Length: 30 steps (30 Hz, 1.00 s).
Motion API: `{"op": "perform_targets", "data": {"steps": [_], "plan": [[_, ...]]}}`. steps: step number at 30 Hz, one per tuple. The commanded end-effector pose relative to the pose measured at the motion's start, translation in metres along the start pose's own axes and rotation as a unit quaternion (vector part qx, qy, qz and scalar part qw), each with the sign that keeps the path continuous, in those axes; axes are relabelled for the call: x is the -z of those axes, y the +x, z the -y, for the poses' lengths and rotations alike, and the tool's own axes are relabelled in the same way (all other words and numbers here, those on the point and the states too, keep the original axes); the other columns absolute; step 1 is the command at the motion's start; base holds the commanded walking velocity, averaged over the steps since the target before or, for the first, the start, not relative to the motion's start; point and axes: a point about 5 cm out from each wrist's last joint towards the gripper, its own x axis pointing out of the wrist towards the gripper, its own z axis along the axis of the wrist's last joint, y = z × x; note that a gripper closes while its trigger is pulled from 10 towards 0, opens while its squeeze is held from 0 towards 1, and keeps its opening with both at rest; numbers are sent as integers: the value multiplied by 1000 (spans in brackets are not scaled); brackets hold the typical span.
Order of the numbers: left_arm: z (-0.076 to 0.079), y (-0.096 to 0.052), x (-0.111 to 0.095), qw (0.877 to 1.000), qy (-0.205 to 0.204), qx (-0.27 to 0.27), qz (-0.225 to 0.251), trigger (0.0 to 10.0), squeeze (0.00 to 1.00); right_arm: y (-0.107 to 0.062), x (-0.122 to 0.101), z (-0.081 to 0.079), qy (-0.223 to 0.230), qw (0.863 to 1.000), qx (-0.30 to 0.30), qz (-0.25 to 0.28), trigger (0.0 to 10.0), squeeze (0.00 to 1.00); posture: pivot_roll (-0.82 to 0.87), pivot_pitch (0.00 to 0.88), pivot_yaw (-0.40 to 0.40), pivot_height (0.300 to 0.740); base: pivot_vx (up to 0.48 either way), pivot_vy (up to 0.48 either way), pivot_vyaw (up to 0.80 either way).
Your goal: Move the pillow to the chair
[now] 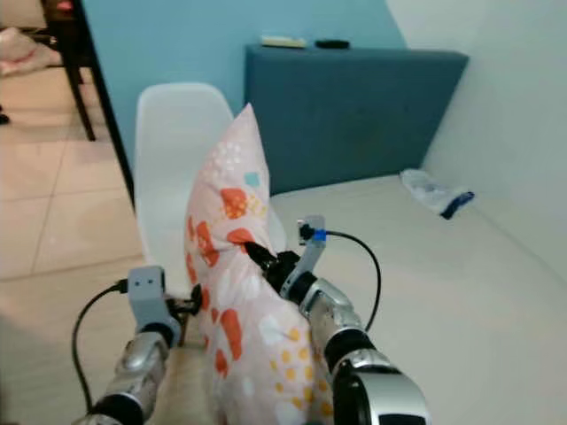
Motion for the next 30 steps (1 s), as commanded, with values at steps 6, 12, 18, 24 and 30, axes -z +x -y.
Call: {"op": "perform_targets", "data": {"steps": [6, 12, 18, 24, 30], "plan": [[4, 0, 3, 1000, -2, 5, -10, 10000, 0, -4, -13, 11, -8, 998, 57, 23, 10000, 0, 182, 0, -130, 740, 0, 0, 374], [5, 0, 2, 1000, 1, 11, -4, 10000, 0, -6, -14, 12, -12, 998, 51, 19, 10000, 0, 181, 0, -130, 740, 85, 0, 0], [8, 0, 2, 1000, 1, 14, -3, 10000, 0, -6, -13, 10, -33, 999, 34, 14, 10000, 0, 177, 0, -128, 740, 282, 0, 359], [9, 0, 1, 1000, 2, 18, -3, 10000, 0, -5, -11, 7, -30, 999, 18, 7, 10000, 0, 173, 0, -127, 740, 303, 0, 712], [11, 0, 2, 1000, 1, 21, -5, 10000, 0, -4, -10, 6, -30, 999, 10, 1, 10000, 0, 173, 0, -126, 740, 315, 0, 471]]}}
